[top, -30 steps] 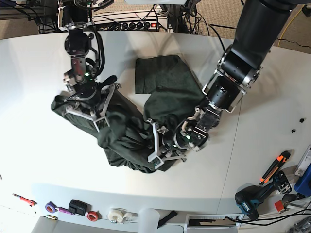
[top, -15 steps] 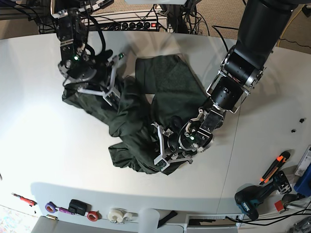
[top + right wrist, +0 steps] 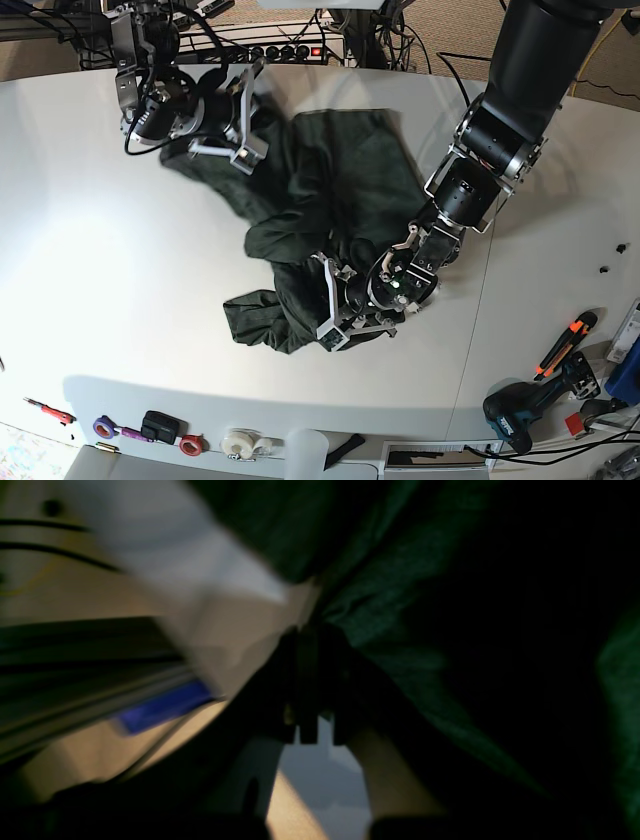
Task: Layout the t-shirt on the table in an organized manner, then fold the t-shirt properly
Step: 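Pull the grasped fabric with the right gripper toward the left gripper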
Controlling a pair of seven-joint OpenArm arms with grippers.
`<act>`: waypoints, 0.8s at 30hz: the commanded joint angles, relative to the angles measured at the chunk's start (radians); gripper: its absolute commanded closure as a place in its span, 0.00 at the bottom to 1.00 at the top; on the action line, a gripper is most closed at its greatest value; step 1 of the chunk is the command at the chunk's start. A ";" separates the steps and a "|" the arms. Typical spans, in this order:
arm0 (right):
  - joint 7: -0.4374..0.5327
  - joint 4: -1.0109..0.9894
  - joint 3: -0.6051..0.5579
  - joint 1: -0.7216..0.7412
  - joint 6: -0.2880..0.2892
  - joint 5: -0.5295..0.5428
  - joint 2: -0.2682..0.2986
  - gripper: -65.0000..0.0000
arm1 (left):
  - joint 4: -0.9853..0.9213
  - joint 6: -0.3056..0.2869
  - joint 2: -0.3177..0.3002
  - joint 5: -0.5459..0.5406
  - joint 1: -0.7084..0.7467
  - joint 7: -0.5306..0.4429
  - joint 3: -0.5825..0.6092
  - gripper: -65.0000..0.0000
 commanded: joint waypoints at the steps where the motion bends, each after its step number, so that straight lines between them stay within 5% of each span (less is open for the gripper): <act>1: -0.001 0.013 0.004 0.006 0.005 0.047 0.023 0.95 | -0.003 0.019 -0.007 0.034 -0.016 0.055 -0.001 0.92; 9: -0.001 0.013 0.004 0.006 0.005 0.246 0.114 0.95 | -0.003 0.019 -0.007 0.034 -0.016 0.055 -0.001 0.92; 16: -0.001 0.013 0.005 0.006 0.005 0.398 0.124 0.94 | -0.003 0.019 -0.007 0.034 -0.016 0.055 -0.001 0.92; 21: -0.001 0.013 0.005 0.006 0.005 0.409 0.124 0.75 | -0.003 0.019 -0.007 0.034 -0.016 0.055 -0.001 0.92; 24: -0.001 0.013 0.005 0.006 0.005 0.409 0.124 0.73 | -0.003 0.019 -0.007 0.034 -0.016 0.055 -0.001 0.92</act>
